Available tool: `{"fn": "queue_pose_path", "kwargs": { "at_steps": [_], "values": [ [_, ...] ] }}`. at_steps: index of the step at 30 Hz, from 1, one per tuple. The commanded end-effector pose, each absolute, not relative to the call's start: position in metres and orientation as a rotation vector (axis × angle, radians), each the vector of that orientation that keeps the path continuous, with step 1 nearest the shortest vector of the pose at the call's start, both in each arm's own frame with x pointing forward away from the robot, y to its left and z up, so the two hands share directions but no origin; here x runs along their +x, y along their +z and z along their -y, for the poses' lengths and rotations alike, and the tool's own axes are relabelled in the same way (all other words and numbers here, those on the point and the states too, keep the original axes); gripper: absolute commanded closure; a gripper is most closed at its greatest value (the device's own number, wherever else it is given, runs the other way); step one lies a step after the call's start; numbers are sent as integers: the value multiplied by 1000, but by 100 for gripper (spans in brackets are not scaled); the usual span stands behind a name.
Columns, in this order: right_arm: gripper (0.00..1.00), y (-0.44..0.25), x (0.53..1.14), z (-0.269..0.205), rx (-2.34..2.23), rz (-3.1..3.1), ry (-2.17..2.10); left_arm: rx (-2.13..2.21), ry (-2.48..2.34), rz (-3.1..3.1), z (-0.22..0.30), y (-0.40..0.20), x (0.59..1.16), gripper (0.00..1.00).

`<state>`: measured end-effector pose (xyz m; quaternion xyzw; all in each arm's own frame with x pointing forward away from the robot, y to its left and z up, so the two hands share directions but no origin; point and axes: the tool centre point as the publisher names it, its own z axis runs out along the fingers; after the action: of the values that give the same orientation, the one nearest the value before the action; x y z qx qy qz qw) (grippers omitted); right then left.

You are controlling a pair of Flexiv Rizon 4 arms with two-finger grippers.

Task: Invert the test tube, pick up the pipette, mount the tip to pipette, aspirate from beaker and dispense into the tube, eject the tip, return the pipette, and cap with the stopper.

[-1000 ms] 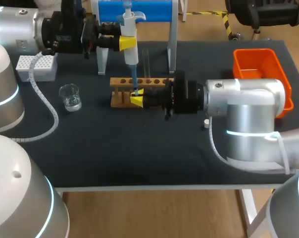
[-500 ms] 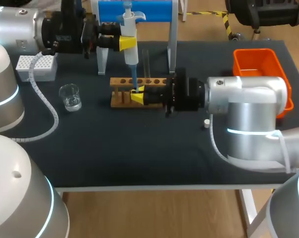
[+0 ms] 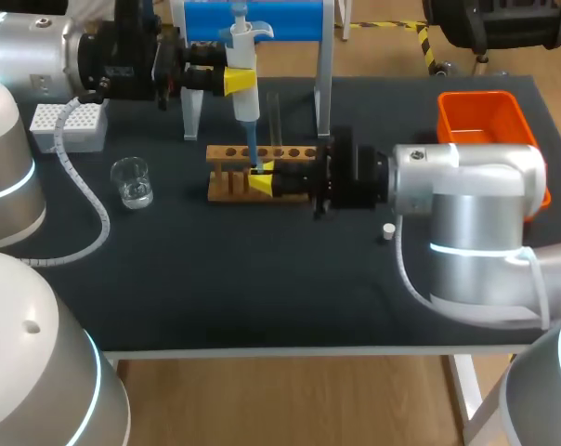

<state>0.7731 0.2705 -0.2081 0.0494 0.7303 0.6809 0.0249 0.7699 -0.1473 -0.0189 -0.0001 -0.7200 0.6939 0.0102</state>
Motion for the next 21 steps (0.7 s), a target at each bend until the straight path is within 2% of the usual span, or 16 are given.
{"fn": "queue_pose_path", "kwargs": {
  "at_steps": [1, 21],
  "values": [
    [100, -209, 771, -268, 155, -2267, 2102, 0, 2168, 2248, 148, -19, 770, 100],
    [100, -216, 769, -279, 167, -2278, 2107, 0, 2168, 2248, 148, -19, 770, 100]
  ]
}}
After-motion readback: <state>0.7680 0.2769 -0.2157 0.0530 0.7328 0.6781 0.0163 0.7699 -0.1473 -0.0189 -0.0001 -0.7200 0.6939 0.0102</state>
